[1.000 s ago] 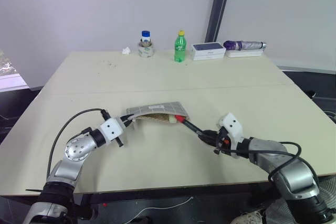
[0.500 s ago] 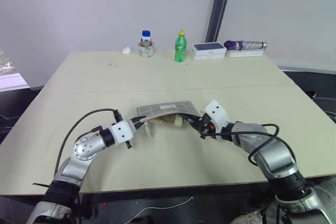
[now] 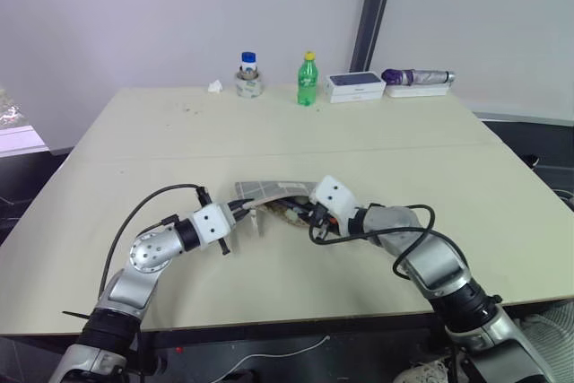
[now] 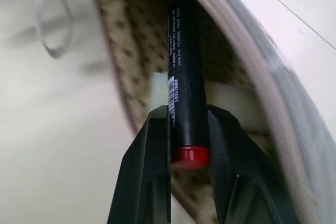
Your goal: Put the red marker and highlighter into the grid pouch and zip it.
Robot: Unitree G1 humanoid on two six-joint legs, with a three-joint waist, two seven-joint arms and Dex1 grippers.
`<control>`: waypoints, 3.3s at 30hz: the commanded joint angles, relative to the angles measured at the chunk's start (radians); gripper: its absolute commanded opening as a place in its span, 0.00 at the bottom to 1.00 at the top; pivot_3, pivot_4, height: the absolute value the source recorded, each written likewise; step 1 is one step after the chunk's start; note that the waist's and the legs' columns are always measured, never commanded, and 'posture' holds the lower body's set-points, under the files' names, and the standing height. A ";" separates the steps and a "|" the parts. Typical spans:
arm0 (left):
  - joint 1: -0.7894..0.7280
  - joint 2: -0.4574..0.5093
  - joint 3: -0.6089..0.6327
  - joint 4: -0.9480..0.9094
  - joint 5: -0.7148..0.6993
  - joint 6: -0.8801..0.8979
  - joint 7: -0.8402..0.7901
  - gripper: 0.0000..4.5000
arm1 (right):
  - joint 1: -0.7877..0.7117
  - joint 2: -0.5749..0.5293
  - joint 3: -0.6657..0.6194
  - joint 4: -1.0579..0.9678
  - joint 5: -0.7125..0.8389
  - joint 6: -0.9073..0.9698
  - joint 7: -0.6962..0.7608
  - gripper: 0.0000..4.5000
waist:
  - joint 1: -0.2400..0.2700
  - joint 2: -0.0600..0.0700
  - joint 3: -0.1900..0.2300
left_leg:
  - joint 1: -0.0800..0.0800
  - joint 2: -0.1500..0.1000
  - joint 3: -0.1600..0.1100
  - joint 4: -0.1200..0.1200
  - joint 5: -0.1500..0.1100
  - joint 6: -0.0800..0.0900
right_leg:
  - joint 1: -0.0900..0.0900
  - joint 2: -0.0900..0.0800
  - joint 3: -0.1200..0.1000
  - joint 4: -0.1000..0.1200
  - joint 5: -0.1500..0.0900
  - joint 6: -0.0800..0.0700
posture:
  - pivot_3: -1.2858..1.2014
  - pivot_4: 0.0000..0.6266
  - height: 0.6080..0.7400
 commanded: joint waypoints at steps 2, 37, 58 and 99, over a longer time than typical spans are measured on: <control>-0.004 -0.008 0.019 -0.037 -0.053 0.013 -0.014 0.00 | -0.027 -0.027 0.038 -0.023 -0.079 -0.164 0.044 0.09 | 0.000 0.000 0.000 | 0.000 0.000 0.000 0.000 0.000 0.000 | 0.000 0.000 0.000 0.000 0.000 0.000 | 0.52 0.24 1.00; 0.045 -0.086 -0.005 -0.092 -0.055 0.183 0.038 0.00 | 0.224 -0.085 -0.328 -0.210 0.258 -0.070 0.194 0.99 | 0.005 0.000 0.000 | 0.001 0.000 -0.001 0.001 0.000 0.000 | 0.003 0.000 0.000 -0.001 0.000 0.000 | 0.52 0.24 1.00; -0.107 -0.090 -0.189 -0.089 0.200 0.122 0.031 0.00 | 0.210 0.321 -0.220 0.011 0.287 0.096 -0.156 0.99 | 0.001 -0.001 0.000 | 0.000 -0.001 -0.001 0.000 0.000 0.000 | 0.001 0.001 0.000 -0.001 0.000 0.000 | 0.52 0.24 1.00; 0.077 0.077 0.036 0.013 -0.181 0.128 -0.140 0.83 | 0.364 -0.191 -0.421 -0.046 0.328 0.040 0.138 0.80 | 0.002 -0.001 0.000 | 0.000 0.001 0.000 0.000 0.000 0.000 | 0.001 0.001 0.001 -0.001 0.000 0.000 | 0.52 0.24 1.00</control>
